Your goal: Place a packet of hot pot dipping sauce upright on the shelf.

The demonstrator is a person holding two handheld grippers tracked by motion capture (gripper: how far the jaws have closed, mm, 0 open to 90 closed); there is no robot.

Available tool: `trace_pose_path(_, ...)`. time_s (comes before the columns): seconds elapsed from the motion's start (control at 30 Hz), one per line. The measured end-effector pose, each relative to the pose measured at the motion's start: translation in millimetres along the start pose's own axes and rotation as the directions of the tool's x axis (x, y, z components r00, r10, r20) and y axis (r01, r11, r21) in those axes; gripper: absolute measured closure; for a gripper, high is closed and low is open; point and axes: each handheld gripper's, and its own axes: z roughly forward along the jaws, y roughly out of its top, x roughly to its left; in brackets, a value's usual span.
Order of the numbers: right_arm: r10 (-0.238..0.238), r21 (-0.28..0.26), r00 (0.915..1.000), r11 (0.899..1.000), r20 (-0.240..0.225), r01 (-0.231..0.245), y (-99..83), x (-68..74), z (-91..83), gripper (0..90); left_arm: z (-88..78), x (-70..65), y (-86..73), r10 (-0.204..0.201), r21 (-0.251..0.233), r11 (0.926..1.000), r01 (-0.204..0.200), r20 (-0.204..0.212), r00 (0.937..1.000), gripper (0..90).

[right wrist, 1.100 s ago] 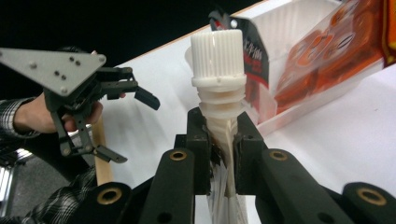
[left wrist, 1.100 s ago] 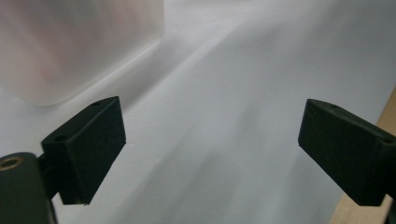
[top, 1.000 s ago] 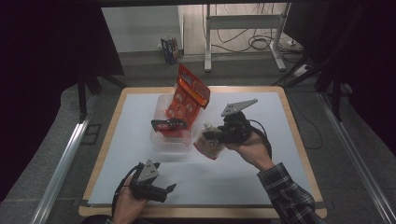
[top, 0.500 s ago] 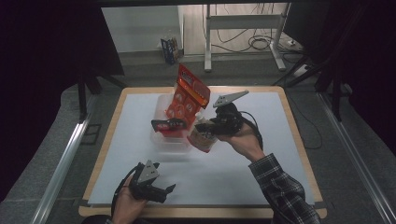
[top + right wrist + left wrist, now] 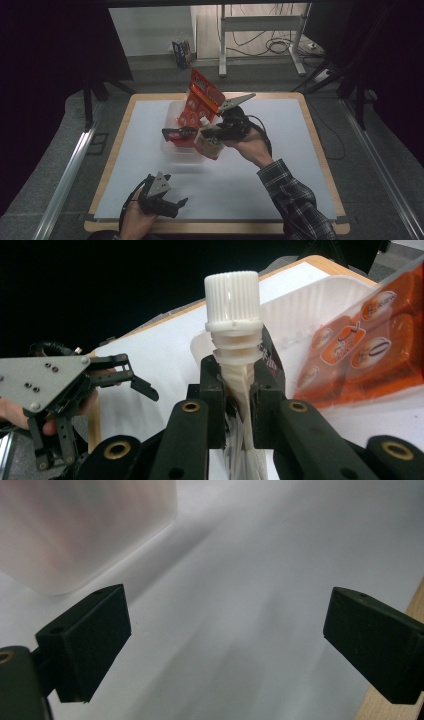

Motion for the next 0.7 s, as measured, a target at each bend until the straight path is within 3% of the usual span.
trace_pose_path(0.7, -0.021, 0.006, 0.9991, 1.0, -0.037, 0.021, 21.3, 4.4, 37.2, 79.1, -2.5, -0.4, -0.1, 0.004, -0.009, 0.9999, -0.004, -0.006, 1.0, 4.9)
